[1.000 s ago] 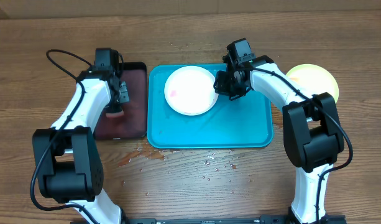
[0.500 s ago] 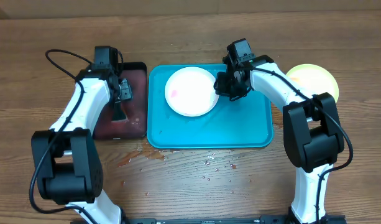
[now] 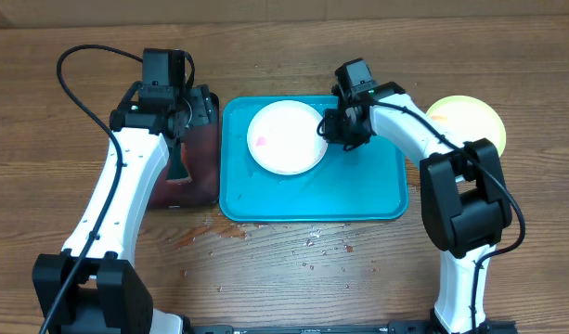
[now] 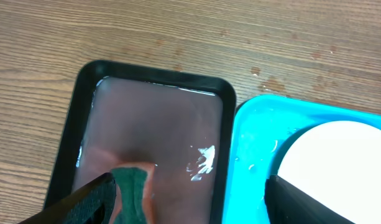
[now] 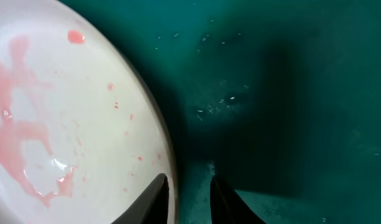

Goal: Clean dirty plates on tray and stack at the side
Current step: 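Return the sponge to the basin with the left gripper, then lift the white plate upright off the tray with the right gripper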

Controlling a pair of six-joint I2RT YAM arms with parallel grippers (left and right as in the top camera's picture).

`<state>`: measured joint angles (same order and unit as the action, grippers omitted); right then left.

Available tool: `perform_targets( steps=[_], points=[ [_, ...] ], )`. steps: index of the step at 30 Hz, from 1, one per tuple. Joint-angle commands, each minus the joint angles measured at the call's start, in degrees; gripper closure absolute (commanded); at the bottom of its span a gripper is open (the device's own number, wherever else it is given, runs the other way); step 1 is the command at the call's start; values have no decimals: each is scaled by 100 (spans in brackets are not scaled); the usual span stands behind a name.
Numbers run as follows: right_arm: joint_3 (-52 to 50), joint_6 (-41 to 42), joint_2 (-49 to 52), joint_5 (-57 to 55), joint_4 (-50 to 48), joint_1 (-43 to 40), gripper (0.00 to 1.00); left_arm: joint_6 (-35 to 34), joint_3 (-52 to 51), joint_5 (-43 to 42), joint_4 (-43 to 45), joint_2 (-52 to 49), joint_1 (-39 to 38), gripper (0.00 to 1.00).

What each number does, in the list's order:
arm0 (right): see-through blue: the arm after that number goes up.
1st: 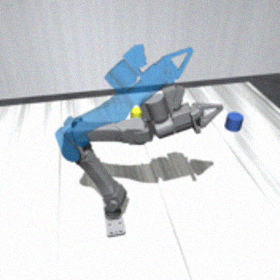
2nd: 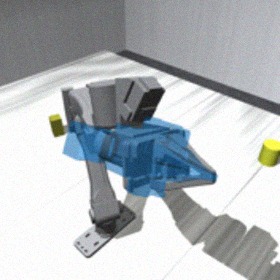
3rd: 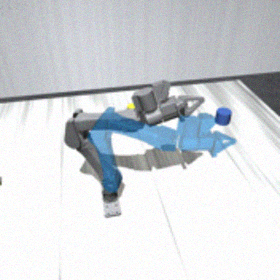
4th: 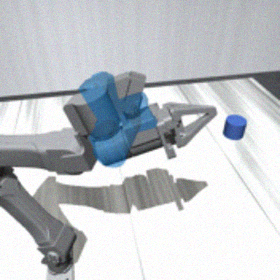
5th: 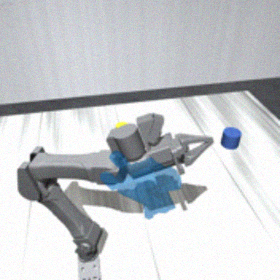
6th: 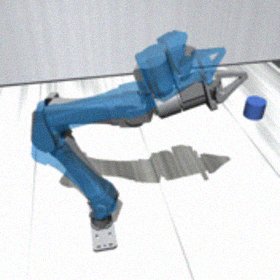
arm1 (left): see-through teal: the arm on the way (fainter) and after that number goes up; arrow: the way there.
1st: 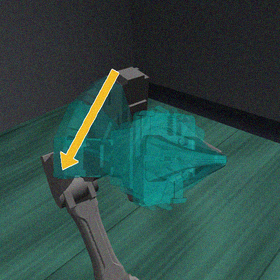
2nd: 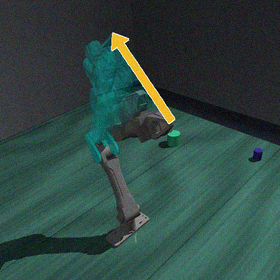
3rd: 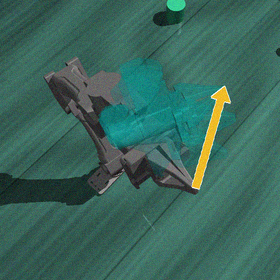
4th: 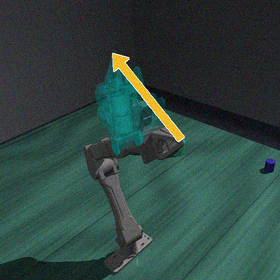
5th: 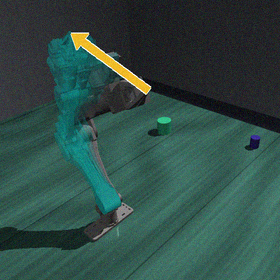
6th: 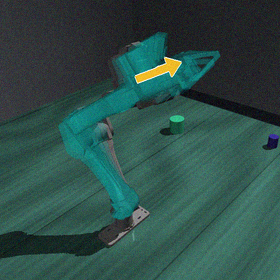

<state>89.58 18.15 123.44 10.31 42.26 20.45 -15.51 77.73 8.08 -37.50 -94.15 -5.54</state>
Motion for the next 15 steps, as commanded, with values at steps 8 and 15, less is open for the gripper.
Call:
perform_targets(
  steps=[8, 15],
  points=[
    [114, -190, -2, -649, -195, 323, 75, -70, 81, -66, 0, 52, -92, 23],
    [94, -195, 28, -791, -315, 323, 75, -7, 81, -68, 0, 52, -92, 23]
  ],
)
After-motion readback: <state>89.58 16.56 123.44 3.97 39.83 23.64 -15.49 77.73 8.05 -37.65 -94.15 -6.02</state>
